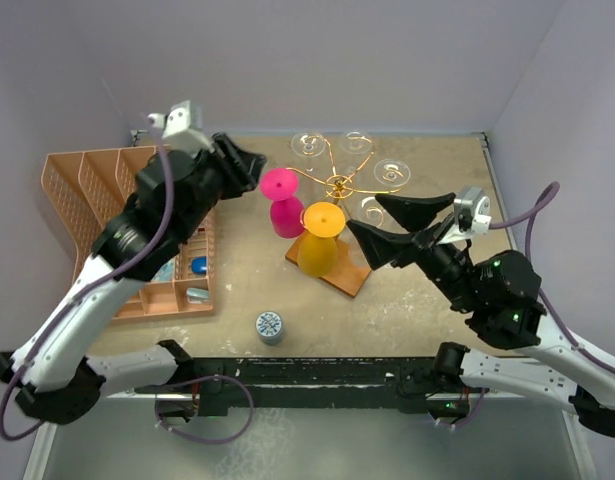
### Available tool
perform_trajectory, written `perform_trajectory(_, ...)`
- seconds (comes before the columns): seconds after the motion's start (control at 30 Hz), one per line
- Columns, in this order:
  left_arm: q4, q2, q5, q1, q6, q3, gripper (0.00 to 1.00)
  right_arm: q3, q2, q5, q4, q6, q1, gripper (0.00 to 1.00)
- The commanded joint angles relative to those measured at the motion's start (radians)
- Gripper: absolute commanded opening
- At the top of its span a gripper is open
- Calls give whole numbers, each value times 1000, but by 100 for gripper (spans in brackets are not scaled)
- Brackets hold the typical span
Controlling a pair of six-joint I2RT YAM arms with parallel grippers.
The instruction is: Place the wine glass upside down on the wine glass rack
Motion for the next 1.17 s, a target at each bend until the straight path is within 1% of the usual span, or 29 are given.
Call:
perform_trajectory(0.0,-110,-179,-170,-3,137,-153,45,85,-38,203,-179,14,6,78)
perform_trajectory(0.1,-157,-297,-256,-3,149,-235,47,112,-61,317,-298,26,5,78)
perform_trajectory(0.2,-185,-391,-295,-3,173,-262,49,134,-93,418,-380,31,7,78)
perform_trajectory(0.3,-201,-463,-331,-3,195,-271,50,169,-145,469,-441,24,6,77)
perform_trajectory(0.43,-244,-526,-435,-2,202,-254,51,229,-221,479,-483,27,6,77)
perform_trajectory(0.53,-254,-560,-473,-2,210,-247,52,247,-269,483,-474,16,5,77)
perform_trajectory(0.83,-289,-569,-472,-3,222,-186,56,274,-247,482,-486,16,5,76)
perform_trajectory(1.13,-293,-571,-456,-2,226,-168,61,258,-234,464,-458,11,5,76)
